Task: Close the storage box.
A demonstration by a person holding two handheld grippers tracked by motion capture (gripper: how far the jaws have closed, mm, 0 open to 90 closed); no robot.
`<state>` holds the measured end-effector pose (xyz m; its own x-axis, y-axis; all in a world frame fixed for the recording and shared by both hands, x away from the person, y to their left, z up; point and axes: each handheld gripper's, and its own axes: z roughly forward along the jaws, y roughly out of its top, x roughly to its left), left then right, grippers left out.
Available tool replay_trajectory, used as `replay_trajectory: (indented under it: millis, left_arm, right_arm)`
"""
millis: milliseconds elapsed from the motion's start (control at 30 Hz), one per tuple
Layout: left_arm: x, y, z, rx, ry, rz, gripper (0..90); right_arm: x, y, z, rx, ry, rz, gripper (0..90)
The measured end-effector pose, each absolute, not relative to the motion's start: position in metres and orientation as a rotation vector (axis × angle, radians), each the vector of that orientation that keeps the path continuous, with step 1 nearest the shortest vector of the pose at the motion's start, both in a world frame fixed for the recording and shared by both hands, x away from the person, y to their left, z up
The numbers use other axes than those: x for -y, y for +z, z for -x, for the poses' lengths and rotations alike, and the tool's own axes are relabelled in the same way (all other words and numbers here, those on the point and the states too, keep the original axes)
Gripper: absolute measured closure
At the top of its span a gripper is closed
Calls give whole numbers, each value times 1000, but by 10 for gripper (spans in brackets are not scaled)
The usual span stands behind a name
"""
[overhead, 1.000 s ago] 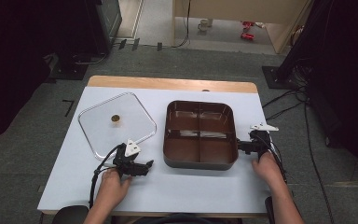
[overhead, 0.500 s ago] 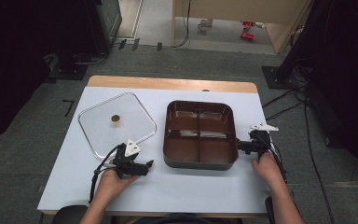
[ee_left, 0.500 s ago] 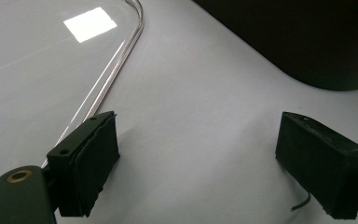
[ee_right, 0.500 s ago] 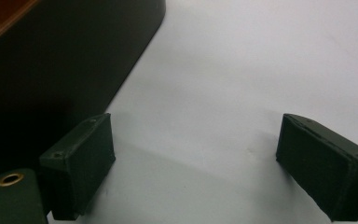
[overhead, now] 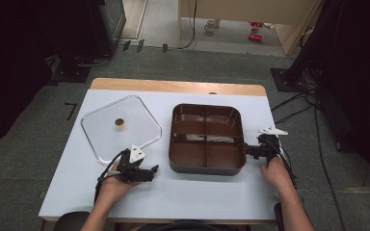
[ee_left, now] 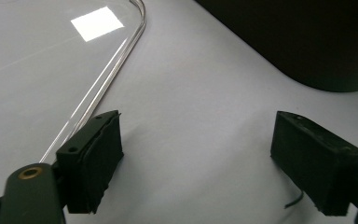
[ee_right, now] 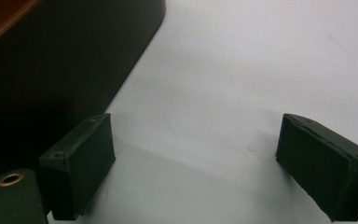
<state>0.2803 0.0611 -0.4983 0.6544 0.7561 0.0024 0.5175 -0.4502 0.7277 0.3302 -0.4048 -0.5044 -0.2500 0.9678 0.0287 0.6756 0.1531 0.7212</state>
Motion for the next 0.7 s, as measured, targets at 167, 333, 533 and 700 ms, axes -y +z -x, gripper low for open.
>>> replay_trajectory:
  millis: [167, 333, 533, 700]
  left_arm:
    - [-60, -494, -283, -974, 406, -2178, 209]
    - [-60, -490, -286, -961, 382, -2191, 255]
    - [-61, -484, -287, -942, 415, -2206, 233]
    - [-61, -481, -289, -935, 374, -2215, 261]
  right_arm:
    - [405, -504, -330, -1992, 875, -1562, 107]
    - [405, -504, -330, -1992, 876, -1562, 106]
    - [405, -504, -330, -1991, 875, -1563, 106]
    - [405, -504, -330, -1990, 876, -1564, 106]
